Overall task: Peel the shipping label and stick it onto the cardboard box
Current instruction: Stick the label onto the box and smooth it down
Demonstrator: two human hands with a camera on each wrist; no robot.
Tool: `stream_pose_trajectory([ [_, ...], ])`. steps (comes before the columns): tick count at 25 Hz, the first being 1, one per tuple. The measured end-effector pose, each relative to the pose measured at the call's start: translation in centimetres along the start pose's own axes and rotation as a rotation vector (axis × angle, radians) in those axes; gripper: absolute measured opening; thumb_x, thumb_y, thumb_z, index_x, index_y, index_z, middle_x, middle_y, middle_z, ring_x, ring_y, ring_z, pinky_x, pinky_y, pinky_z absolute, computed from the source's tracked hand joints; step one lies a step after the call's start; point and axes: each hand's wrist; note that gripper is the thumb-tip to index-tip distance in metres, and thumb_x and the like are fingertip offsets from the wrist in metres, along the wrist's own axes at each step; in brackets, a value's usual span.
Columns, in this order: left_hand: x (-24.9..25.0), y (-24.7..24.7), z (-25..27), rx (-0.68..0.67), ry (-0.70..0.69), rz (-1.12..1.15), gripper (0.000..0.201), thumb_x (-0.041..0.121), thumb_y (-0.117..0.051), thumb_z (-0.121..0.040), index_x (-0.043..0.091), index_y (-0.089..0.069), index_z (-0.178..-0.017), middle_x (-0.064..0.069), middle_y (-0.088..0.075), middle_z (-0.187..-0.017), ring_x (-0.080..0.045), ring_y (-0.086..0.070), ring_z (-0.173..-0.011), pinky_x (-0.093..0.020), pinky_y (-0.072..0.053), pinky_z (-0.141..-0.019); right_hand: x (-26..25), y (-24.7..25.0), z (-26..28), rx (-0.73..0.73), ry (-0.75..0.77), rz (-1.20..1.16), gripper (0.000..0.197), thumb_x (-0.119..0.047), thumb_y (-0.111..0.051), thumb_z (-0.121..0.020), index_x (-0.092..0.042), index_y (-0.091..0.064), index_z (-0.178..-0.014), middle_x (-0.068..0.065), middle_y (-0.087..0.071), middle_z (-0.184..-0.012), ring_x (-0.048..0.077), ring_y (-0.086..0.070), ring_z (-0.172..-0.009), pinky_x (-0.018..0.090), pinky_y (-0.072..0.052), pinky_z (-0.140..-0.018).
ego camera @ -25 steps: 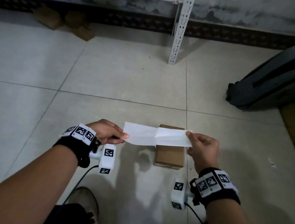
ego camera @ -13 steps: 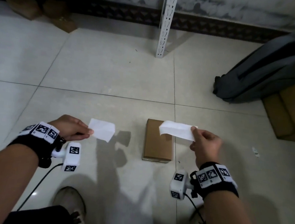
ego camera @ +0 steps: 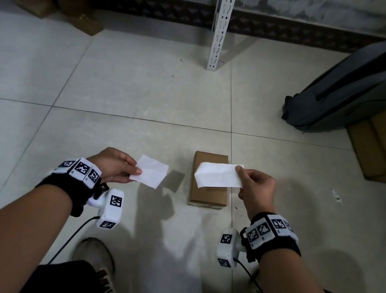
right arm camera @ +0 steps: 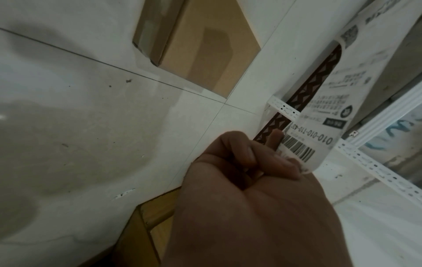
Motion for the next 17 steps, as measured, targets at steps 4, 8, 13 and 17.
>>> stream_pose_trajectory([
  [4, -0.1, -0.6, 0.2, -0.045, -0.002, -0.001, 0.025, -0.004, -0.077, -0.078, 0.001, -0.063, -0.098, -0.017, -0.069, -0.094, -0.026, -0.069, -0.085, -0.027, -0.062, -0.073, 0.1, -0.6, 0.4, -0.035, -0.003, -0.004, 0.029, -0.019, -0.074, -0.094, 0.001, -0.072, -0.074, 0.002, -0.057, -0.054, 0.013, -0.045, -0.040, 0.025, -0.042, -0.040],
  [8, -0.3, -2.0, -0.4, -0.141, 0.029, -0.042, 0.017, -0.008, -0.064, -0.086, 0.008, -0.058, -0.089, -0.011, -0.060, -0.083, -0.019, -0.058, -0.070, -0.023, -0.055, -0.056, 0.1, -1.3, 0.7, -0.069, -0.022, -0.003, 0.030, -0.019, -0.074, -0.094, 0.007, -0.072, -0.079, 0.006, -0.055, -0.056, 0.014, -0.042, -0.038, 0.024, -0.039, -0.037],
  [13, -1.4, -4.5, -2.5, -0.160, 0.069, -0.138, 0.008, -0.001, -0.057, -0.091, 0.005, -0.059, -0.087, -0.012, -0.057, -0.073, -0.018, -0.057, -0.050, -0.022, -0.043, -0.045, 0.5, -1.6, 0.7, -0.119, -0.064, -0.014, 0.034, -0.020, -0.074, -0.094, 0.012, -0.068, -0.082, 0.009, -0.051, -0.059, 0.019, -0.040, -0.042, 0.024, -0.036, -0.038],
  [17, -3.0, -5.5, -4.1, -0.112, -0.042, -0.379, 0.012, 0.003, -0.065, -0.089, 0.005, -0.061, -0.078, -0.014, -0.060, -0.068, -0.020, -0.058, -0.052, -0.020, -0.042, -0.044, 1.1, -2.1, 0.7, -0.124, -0.083, -0.020, 0.030, -0.019, -0.073, -0.094, 0.005, -0.067, -0.076, 0.011, -0.053, -0.065, 0.020, -0.042, -0.049, 0.028, -0.037, -0.043],
])
Point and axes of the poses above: each hand's wrist, its own z-axis away from the middle knuckle, its own y-axis out of the back of the hand, x = y × z
